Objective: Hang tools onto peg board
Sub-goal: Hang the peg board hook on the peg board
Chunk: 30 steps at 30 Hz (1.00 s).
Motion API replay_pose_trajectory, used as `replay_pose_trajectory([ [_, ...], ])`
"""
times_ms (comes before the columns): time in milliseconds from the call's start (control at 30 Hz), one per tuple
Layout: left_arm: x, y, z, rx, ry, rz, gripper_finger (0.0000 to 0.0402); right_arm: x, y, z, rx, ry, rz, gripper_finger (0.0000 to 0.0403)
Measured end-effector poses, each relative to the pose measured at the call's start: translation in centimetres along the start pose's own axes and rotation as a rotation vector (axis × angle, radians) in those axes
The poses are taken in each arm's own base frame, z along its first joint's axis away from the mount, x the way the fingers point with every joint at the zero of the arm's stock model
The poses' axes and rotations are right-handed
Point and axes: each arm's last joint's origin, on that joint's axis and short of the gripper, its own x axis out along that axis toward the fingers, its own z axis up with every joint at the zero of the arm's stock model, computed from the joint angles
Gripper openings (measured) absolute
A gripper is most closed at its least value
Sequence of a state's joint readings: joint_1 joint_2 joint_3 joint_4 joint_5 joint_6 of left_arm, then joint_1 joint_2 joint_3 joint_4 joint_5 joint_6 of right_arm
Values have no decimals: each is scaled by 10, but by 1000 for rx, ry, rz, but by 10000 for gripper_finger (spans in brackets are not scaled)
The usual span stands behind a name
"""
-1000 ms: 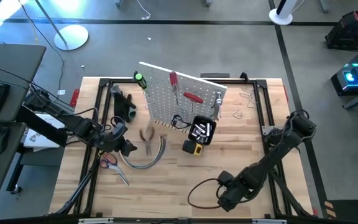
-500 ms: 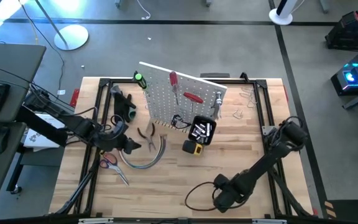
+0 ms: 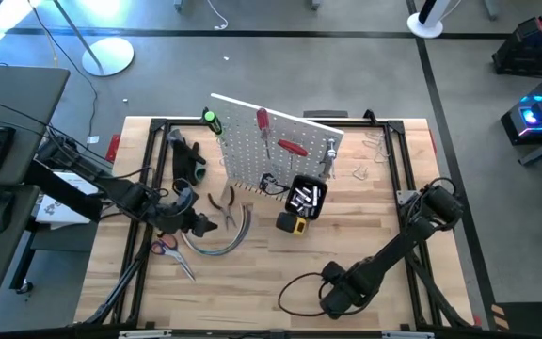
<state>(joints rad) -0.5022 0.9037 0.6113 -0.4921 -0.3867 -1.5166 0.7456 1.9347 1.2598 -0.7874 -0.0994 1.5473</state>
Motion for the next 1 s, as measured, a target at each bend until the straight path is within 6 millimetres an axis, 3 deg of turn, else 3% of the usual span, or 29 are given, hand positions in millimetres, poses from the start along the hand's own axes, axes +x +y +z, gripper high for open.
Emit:
replay_pose_trajectory([
  [133, 5, -3, -2, -6, -2, -13, 164, 2, -1, 0, -1, 5, -14, 107],
  [267, 8, -7, -3, -15, 1, -37, 164, 2, -1, -3, -17, 10, -18, 18],
  [367, 2, -14, 0, -25, 3, -131, 164, -5, -1, -10, -27, 13, 4, 7],
  [633, -51, -37, 22, -17, -54, -419, 164, -86, 7, -38, -133, -196, 46, 2],
  [733, -63, -39, 28, -46, -97, -487, 163, -118, 17, -40, -266, -291, 85, 2],
  [833, -67, -42, 24, -62, -48, -534, 163, -145, 27, -30, -388, -376, 137, 1],
  [1000, -67, -45, 11, -57, 49, -555, 166, -173, 45, 9, -459, -445, 129, 1],
])
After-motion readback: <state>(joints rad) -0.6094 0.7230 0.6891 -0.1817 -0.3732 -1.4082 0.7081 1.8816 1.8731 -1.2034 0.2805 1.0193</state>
